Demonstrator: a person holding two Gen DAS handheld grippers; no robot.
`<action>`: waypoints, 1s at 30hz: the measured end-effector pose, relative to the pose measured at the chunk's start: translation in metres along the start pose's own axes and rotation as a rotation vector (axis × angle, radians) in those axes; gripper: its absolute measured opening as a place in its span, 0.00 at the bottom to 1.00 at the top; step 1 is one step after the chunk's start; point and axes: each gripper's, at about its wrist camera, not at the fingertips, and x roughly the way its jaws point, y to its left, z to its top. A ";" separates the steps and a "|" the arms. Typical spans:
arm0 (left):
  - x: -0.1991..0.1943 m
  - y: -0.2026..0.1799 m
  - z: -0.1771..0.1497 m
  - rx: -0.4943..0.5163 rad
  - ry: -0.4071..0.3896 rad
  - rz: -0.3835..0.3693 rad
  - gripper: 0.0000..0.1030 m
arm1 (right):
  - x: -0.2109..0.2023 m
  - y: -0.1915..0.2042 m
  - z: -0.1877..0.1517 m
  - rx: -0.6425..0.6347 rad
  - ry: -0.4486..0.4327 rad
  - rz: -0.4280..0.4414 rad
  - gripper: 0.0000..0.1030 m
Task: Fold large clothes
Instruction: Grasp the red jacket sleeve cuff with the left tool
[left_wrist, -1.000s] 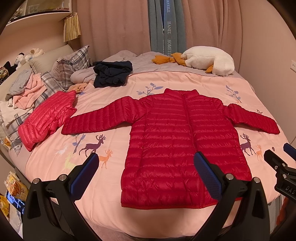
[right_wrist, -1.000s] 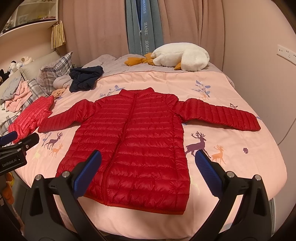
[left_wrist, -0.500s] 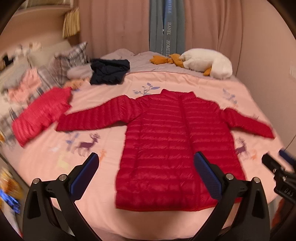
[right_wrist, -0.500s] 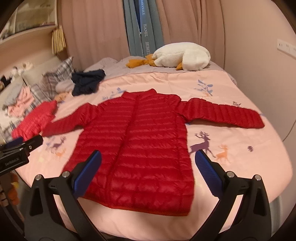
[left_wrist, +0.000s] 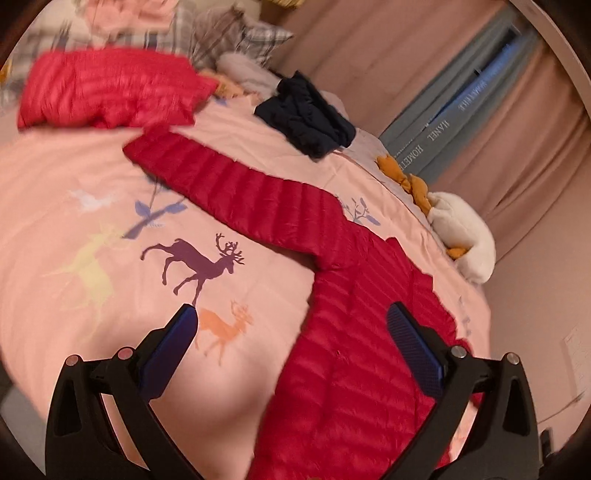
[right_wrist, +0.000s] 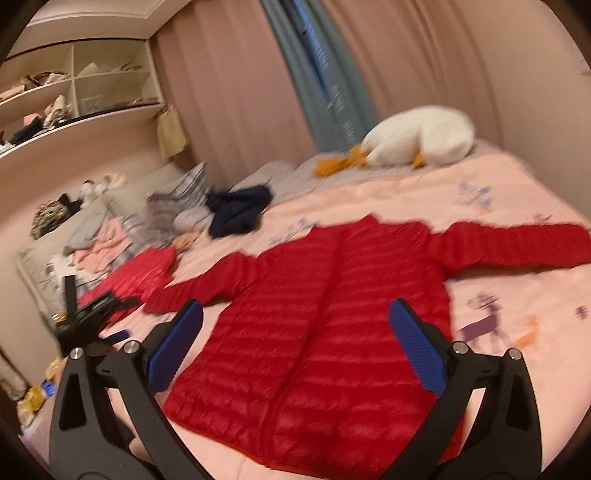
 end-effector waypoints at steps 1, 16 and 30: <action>0.008 0.009 0.002 -0.022 0.021 0.015 0.99 | 0.003 0.001 -0.004 0.008 0.007 0.017 0.98; 0.118 0.144 0.097 -0.438 0.107 -0.065 0.99 | 0.051 0.017 -0.011 -0.043 0.101 0.017 0.98; 0.159 0.150 0.134 -0.497 0.013 -0.069 0.99 | 0.088 0.015 -0.022 -0.046 0.145 -0.019 0.98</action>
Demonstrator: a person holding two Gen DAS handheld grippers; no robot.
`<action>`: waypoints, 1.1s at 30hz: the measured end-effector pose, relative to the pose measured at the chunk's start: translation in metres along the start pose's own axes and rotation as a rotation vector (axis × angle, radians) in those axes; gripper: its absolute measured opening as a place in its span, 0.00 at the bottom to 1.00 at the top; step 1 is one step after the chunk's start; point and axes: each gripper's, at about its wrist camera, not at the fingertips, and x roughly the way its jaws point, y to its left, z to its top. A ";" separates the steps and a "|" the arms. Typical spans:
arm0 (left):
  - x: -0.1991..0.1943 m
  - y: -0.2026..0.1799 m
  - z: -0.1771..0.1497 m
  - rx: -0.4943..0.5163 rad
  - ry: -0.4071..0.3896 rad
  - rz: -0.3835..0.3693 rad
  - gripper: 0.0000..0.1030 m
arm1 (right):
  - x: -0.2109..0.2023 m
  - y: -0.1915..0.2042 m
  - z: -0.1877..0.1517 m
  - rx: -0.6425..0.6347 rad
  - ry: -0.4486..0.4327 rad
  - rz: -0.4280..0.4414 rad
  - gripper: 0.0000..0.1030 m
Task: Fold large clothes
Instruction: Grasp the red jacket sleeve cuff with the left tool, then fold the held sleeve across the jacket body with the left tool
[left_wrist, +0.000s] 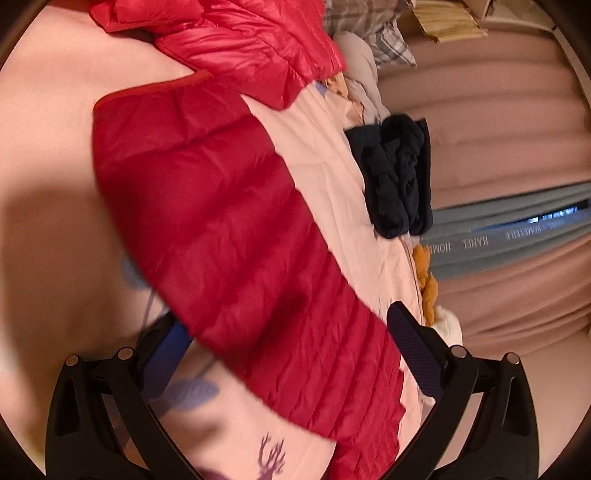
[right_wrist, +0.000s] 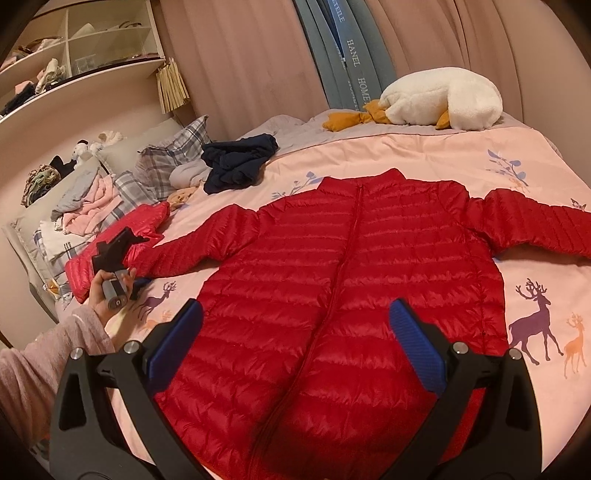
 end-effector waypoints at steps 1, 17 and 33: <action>0.001 0.000 0.002 -0.010 -0.012 -0.002 0.99 | 0.003 -0.001 0.001 0.001 0.006 0.000 0.98; 0.013 0.006 0.012 0.045 -0.045 0.172 0.24 | 0.028 0.019 0.009 -0.034 0.050 -0.040 0.98; -0.019 -0.102 -0.029 0.449 -0.142 0.187 0.06 | 0.030 0.038 0.008 -0.065 0.054 -0.024 0.98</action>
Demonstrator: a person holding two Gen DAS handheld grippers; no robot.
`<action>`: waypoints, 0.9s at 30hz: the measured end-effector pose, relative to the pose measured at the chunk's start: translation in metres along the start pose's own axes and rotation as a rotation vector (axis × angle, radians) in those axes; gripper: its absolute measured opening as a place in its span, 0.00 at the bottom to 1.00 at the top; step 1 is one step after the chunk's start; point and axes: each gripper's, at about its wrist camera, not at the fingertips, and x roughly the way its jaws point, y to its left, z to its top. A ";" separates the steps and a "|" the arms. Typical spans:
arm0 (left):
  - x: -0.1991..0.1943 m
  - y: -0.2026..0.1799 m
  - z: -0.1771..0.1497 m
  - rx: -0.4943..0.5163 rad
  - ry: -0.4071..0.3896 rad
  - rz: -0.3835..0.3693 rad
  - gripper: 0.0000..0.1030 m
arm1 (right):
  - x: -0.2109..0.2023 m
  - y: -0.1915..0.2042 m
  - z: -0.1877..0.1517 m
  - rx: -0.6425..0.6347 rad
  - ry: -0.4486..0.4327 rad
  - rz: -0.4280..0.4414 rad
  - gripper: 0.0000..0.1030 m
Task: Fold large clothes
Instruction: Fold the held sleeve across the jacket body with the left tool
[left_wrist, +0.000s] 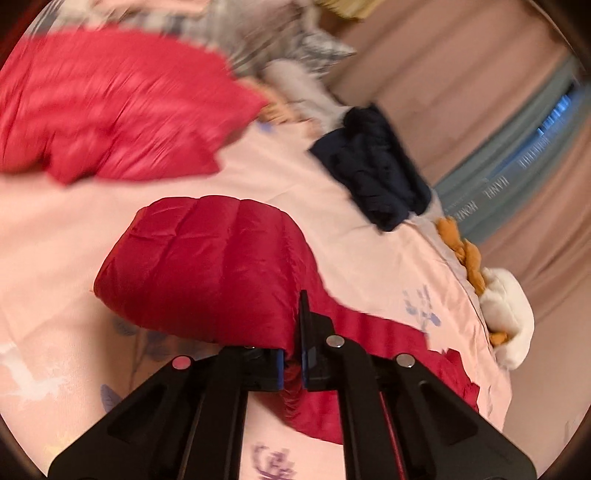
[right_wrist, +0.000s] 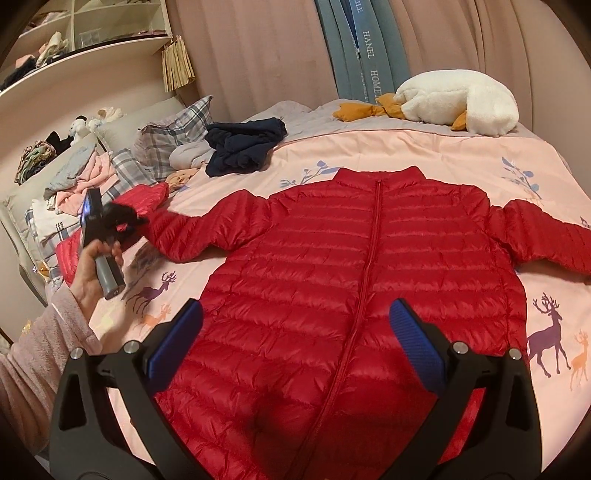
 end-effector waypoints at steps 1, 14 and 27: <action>-0.004 -0.009 0.001 0.021 -0.009 -0.002 0.06 | -0.001 -0.001 0.000 0.001 -0.001 0.000 0.98; -0.033 -0.184 -0.074 0.581 -0.083 0.051 0.06 | -0.037 -0.052 -0.007 0.109 -0.062 -0.014 0.98; 0.009 -0.271 -0.234 1.024 0.083 0.062 0.06 | -0.045 -0.110 -0.025 0.235 -0.029 -0.047 0.98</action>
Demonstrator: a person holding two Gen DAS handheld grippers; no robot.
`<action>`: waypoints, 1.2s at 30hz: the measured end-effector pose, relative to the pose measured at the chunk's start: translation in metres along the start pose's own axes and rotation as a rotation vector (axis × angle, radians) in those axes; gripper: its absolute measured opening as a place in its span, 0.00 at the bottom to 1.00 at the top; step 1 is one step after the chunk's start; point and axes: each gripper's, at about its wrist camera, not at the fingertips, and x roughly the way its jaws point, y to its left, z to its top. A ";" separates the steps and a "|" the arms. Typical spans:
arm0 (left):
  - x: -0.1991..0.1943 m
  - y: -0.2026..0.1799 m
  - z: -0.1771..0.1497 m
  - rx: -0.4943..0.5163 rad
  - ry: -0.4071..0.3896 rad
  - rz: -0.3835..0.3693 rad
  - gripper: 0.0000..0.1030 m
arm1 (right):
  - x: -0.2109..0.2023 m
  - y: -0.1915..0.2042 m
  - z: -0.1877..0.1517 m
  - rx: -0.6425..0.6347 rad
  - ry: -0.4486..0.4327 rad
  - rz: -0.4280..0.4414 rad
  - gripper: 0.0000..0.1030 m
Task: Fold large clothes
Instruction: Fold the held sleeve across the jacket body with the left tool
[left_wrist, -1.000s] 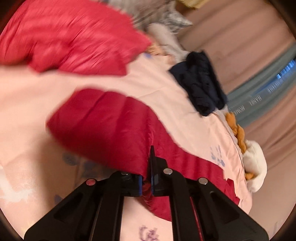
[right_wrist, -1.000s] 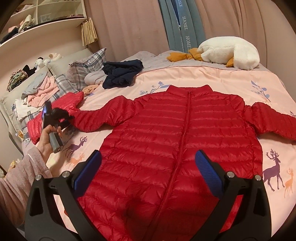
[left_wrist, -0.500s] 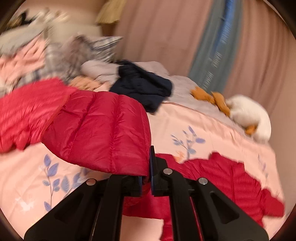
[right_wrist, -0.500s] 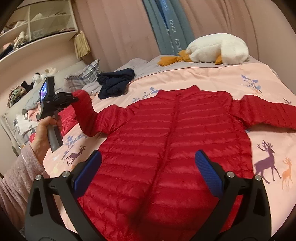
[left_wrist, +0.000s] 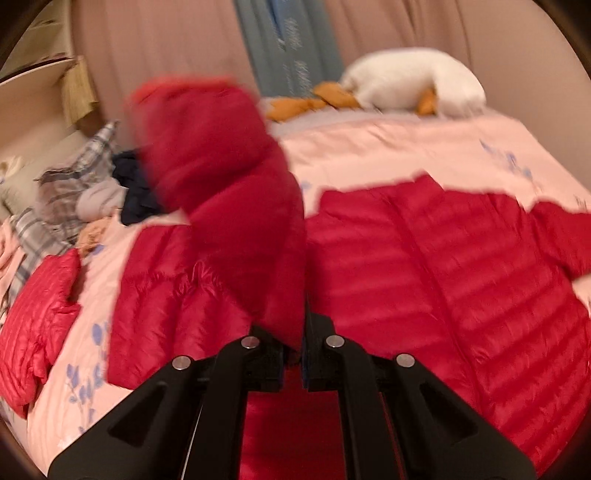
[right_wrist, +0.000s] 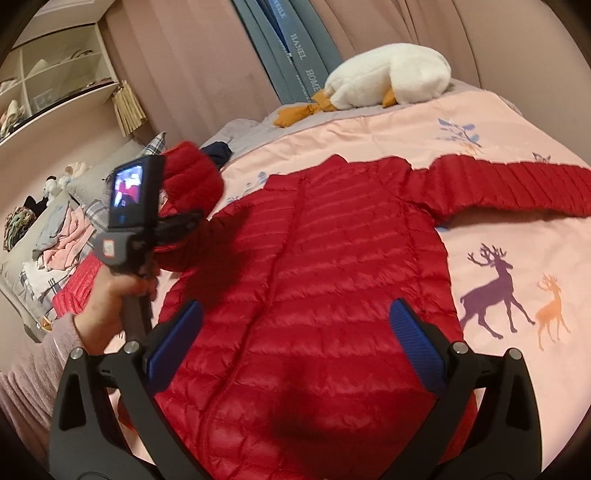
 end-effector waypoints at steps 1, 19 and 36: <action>0.004 -0.004 -0.003 0.002 0.015 -0.013 0.07 | 0.001 -0.003 0.000 0.011 0.006 -0.001 0.98; -0.041 0.079 -0.067 -0.370 0.046 -0.414 0.75 | 0.082 -0.035 0.061 0.143 0.202 0.089 0.98; 0.040 0.165 -0.100 -0.932 0.120 -0.818 0.75 | 0.241 0.002 0.091 -0.026 0.312 -0.187 0.41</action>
